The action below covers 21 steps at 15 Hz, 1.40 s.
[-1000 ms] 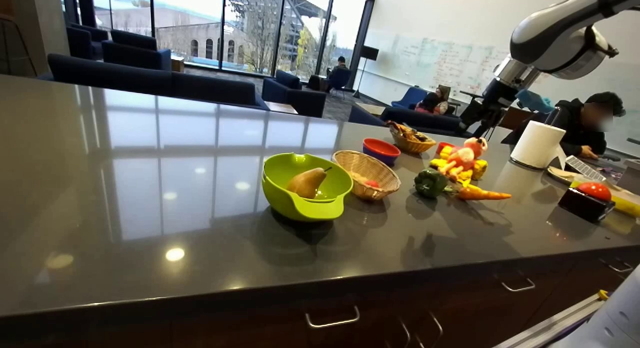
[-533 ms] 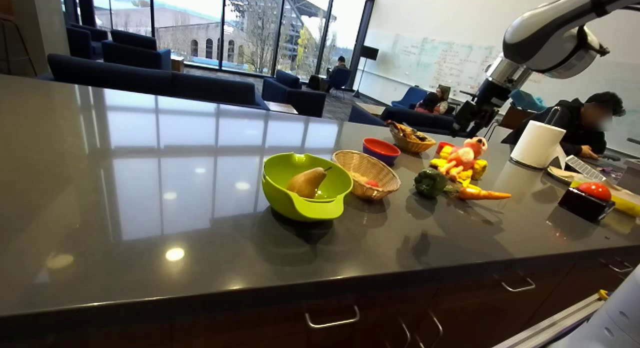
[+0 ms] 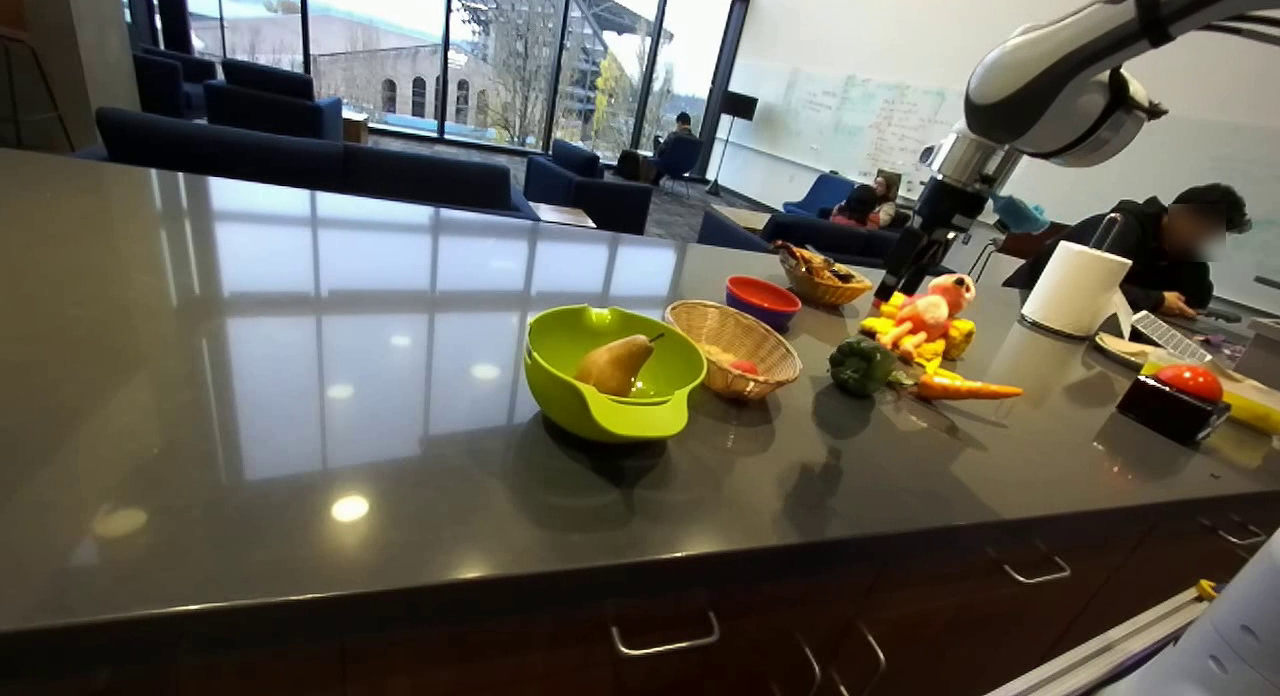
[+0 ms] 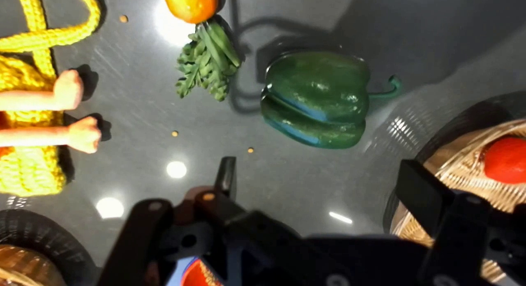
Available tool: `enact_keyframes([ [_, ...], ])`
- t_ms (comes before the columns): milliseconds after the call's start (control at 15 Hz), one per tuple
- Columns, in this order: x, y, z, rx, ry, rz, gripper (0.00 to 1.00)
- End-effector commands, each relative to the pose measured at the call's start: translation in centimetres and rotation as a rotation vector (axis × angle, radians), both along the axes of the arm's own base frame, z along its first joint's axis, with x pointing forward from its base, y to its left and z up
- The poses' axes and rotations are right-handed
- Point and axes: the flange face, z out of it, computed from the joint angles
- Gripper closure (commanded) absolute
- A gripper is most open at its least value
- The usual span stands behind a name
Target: Move the green pepper closer to the orange bowl
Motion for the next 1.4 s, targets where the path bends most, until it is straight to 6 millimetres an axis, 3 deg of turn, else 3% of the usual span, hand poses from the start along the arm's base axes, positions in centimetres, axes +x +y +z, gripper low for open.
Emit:
enact_keyframes([
  [0, -1.0, 0.0, -1.5, -0.055, 0.042, 0.155, 0.00],
  [733, -3.1, 2.0, -1.3, -0.195, 0.048, 0.731, 0.00],
  [1333, -2.5, 5.3, -1.2, -0.182, -0.004, 1.154, 0.00],
])
